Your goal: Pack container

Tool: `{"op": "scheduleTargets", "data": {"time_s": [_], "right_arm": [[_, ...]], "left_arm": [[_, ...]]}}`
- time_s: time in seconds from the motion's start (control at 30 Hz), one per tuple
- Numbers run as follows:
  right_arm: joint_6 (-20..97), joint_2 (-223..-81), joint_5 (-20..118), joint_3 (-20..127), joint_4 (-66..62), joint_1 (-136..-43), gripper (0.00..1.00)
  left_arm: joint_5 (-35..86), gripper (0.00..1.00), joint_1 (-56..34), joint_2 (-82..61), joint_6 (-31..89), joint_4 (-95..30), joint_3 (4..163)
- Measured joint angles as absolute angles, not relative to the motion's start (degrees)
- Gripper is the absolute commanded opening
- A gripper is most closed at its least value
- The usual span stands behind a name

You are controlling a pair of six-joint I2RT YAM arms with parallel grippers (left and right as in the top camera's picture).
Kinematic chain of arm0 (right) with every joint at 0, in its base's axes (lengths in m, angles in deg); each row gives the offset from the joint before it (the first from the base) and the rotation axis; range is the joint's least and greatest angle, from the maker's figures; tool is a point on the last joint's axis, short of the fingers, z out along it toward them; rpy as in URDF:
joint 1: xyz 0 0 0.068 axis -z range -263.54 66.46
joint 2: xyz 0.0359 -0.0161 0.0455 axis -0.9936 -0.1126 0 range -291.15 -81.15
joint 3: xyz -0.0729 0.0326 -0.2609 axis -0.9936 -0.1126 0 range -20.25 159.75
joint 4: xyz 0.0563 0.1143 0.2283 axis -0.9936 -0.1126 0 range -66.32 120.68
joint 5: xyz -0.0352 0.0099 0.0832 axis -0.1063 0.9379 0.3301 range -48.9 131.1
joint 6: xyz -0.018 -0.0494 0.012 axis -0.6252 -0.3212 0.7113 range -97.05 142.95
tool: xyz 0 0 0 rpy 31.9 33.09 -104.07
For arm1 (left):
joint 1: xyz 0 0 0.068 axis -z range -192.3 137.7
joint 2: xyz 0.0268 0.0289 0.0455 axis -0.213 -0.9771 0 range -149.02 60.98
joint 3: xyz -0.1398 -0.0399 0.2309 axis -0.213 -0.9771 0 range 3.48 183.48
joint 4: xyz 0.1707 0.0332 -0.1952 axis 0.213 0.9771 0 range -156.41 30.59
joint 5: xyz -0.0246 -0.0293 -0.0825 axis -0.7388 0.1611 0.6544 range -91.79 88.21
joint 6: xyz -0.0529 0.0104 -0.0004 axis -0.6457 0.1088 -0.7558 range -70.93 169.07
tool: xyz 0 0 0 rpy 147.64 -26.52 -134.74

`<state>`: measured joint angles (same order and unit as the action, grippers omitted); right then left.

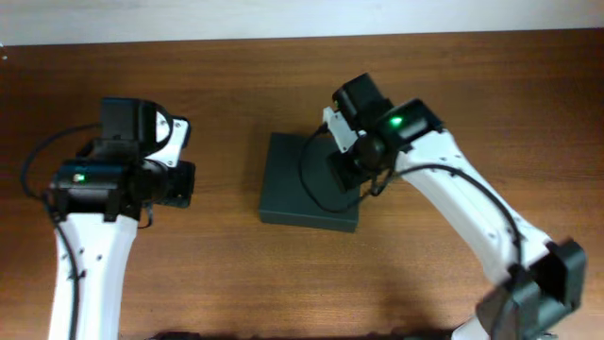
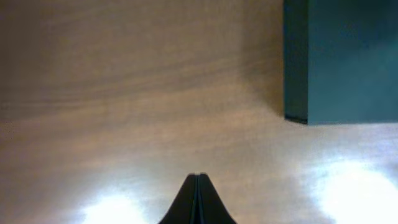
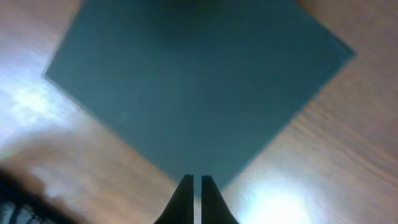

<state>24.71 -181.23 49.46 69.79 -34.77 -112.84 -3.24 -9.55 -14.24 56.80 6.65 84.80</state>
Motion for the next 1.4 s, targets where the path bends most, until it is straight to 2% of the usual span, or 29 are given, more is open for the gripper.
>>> {"op": "scheduleTargets", "data": {"time_s": [0.2,0.53,0.57,0.63,0.67,0.7,0.73,0.77,0.83,0.93,1.17,1.4], "right_arm": [[24.7,-187.5,49.0,64.7,-31.6,-112.8,0.04],[24.7,-189.1,49.1,64.5,-31.2,-112.8,0.04],[24.7,-189.1,49.1,64.5,-31.2,-112.8,0.07],[24.9,-189.1,49.3,64.6,-31.4,-112.8,0.15],[25.0,-189.1,49.5,64.8,-31.5,-112.8,0.29],[24.9,-189.1,49.5,65.0,-31.6,-112.7,0.31],[24.7,-189.1,49.2,65.3,-31.8,-112.6,0.41],[24.8,-189.1,48.5,65.9,-32.2,-112.2,0.48],[24.8,-189.0,47.4,67.4,-33.6,-110.3,0.52],[24.5,-187.3,45.9,69.7,-35.1,-104.7,0.54],[23.5,-175.1,43.4,70.9,-38.8,-90.1,0.56],[23.0,-155.8,40.9,63.3,-35.2,-90.0,0.63]], "left_arm": [[-1.8,0.02,-9.8,-14.4,56.6,1.4,74.5],[-1.4,0.03,-9.8,-14.4,56.5,-0.2,73.6],[-1.3,0.03,-9.8,-14.4,56.5,-0.2,73.6],[-1.1,0.22,-9.8,-14.4,56.5,-0.2,73.6],[-1.1,0.31,-9.8,-14.4,56.4,-0.2,73.6],[-1.0,0.38,-9.8,-14.4,56.3,-0.3,73.6],[-1.1,0.57,-9.8,-14.4,56.2,-0.3,73.6],[-1.1,0.68,-9.8,-14.4,56.1,-0.4,73.6],[-1.1,0.76,-9.8,-14.4,56.1,-0.8,73.6],[-1.1,0.99,-9.8,-14.4,55.7,-0.9,73.6],[0.8,0.99,-9.8,-11.4,55.7,-1.7,73.0],[4.7,0.99,-9.8,7.3,57.1,-5.8,66.5]]}}
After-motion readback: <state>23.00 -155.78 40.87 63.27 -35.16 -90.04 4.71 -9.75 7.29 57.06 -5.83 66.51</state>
